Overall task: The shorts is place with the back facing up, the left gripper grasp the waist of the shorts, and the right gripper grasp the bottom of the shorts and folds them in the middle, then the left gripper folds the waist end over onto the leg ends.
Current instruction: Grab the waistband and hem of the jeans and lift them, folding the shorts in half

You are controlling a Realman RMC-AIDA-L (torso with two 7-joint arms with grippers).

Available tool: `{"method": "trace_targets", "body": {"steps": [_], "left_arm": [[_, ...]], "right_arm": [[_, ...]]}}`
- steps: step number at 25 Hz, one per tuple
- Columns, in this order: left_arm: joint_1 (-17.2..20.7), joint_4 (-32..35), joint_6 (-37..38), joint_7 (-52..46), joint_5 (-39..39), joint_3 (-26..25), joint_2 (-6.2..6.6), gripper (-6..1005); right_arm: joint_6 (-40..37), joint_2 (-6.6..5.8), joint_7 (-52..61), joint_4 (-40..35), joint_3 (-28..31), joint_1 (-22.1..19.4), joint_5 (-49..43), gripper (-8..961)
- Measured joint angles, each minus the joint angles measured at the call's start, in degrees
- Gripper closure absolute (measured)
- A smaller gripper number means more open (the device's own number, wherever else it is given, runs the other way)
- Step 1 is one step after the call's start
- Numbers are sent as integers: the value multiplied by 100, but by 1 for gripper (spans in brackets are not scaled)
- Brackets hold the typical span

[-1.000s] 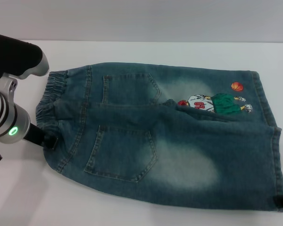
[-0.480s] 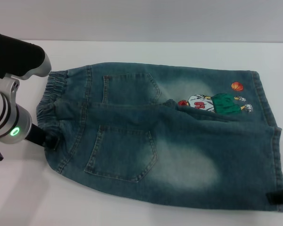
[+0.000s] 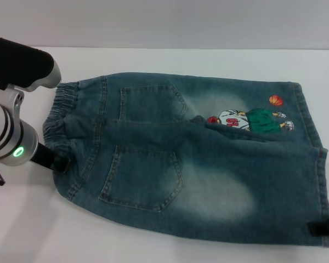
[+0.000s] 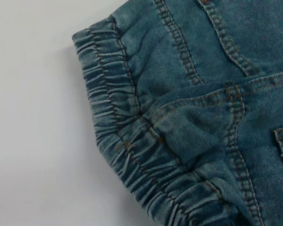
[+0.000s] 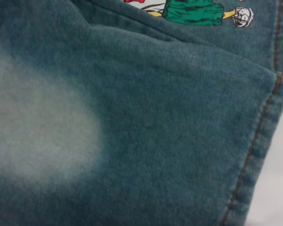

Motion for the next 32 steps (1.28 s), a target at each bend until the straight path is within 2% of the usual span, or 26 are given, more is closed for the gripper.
{"method": "trace_targets", "body": {"steps": [32], "left_arm": [[-59, 27, 6, 124, -9, 2, 0, 775]], "right_arm": [[-170, -6, 116, -201, -163, 57, -9, 227]]}}
